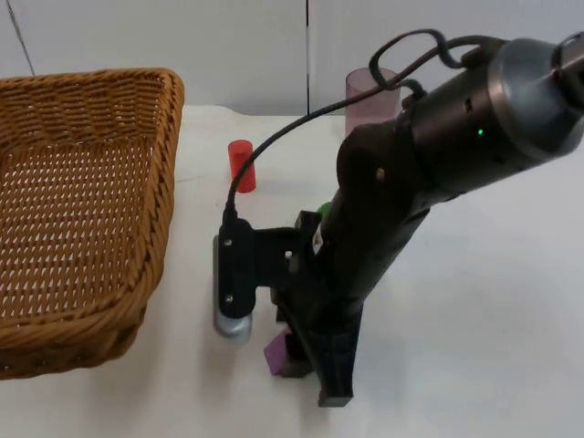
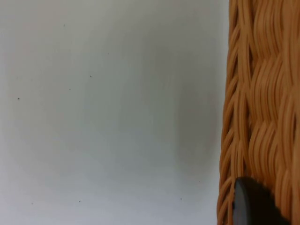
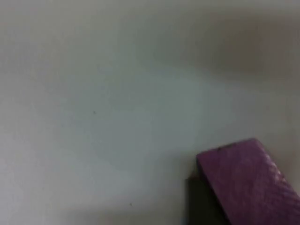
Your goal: Pick up the basket with the left hand and place the triangular block into the basket with the right hand.
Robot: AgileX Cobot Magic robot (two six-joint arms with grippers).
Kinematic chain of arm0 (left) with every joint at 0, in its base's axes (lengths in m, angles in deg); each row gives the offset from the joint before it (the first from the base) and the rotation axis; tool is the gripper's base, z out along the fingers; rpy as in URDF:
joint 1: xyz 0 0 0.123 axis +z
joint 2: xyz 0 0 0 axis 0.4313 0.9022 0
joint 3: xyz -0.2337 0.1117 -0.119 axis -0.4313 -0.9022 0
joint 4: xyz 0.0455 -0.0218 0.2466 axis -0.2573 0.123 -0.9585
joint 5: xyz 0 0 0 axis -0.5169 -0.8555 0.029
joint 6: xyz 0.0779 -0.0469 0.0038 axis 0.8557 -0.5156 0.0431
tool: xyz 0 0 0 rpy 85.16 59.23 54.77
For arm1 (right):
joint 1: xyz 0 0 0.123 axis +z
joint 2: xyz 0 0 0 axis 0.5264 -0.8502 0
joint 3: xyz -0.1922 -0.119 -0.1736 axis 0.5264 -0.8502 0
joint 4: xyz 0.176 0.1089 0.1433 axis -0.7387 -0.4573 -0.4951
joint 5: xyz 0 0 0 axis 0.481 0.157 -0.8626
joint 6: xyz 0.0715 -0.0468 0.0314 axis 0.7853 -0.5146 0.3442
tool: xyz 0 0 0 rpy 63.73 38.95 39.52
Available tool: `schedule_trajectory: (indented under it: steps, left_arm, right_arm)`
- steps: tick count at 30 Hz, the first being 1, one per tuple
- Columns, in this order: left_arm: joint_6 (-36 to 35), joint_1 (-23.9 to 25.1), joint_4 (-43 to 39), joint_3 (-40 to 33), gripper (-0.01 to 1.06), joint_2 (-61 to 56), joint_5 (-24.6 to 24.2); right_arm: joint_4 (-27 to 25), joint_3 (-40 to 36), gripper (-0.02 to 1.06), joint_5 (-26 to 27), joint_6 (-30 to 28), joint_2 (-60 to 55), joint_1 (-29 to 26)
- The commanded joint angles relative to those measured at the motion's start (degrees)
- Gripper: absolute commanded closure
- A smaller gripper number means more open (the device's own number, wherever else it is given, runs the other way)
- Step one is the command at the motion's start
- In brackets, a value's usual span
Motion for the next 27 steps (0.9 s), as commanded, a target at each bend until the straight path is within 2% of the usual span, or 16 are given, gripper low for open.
schedule_trajectory:
  steps: [1, 3, 4, 6, 8, 9, 11, 12, 14, 15, 18, 22, 27]
  left_arm:
    - [-0.23, 0.24, 0.95, 0.03, 1.05, -0.62, -0.79]
    - [-0.23, 0.24, 0.95, 0.03, 1.05, -0.62, -0.79]
    - [-0.23, 0.24, 0.95, 0.03, 1.05, -0.62, -0.79]
    - [-0.23, 0.24, 0.95, 0.03, 1.05, -0.62, -0.79]
    - [-0.23, 0.24, 0.95, 0.03, 1.05, -0.62, -0.66]
    - [-0.23, 0.24, 0.95, 0.03, 1.05, -0.62, -0.52]
    - [-0.23, 0.24, 0.85, 0.03, 1.05, -0.62, -0.55]
    - [-0.23, 0.24, 0.7, 0.03, 1.05, -0.62, -0.55]
    - [-0.23, 0.24, 0.55, 0.03, 1.05, -0.62, -0.55]
    - [-0.23, 0.24, 0.55, 0.03, 1.05, -0.62, -0.55]
    - [-0.23, 0.24, 0.55, 0.03, 1.05, -0.62, -0.55]
    - [-0.23, 0.24, 0.55, 0.03, 1.05, -0.62, -0.55]
    - [-0.23, 0.24, 0.55, 0.03, 1.05, -0.62, -0.55]
  right_arm:
    - [0.08, 0.04, 0.78, 0.32, -0.46, -0.14, 0.41]
    - [0.08, 0.04, 1.01, -1.76, -0.18, 0.7, 0.41]
    - [0.18, 0.04, 1.04, -3.66, 0.73, 1.43, 0.41]
    - [0.18, 0.04, 1.04, -5.41, 2.2, 2.66, 0.28]
    - [1.42, 0.04, 1.04, -10.72, 5.43, 6.04, 0.26]
    - [3.98, 0.04, 1.04, -15.27, 9.43, 9.09, 0.26]
    - [4.58, 0.04, 1.04, -16.26, 10.32, 9.77, 0.26]
    - [7.42, 0.04, 1.04, -20.77, 14.54, 12.98, 0.26]
    - [9.25, 0.04, 1.04, -23.36, 18.35, 15.81, -0.36]
    - [10.88, 0.04, 1.05, -25.97, 22.25, 19.07, -1.15]
    - [10.75, 0.04, 1.05, -27.88, 25.03, 21.95, -2.45]
    - [10.5, 0.04, 1.05, -28.97, 34.71, 29.98, -6.9]
    - [10.42, 0.04, 1.05, -28.97, 39.84, 34.63, -9.05]
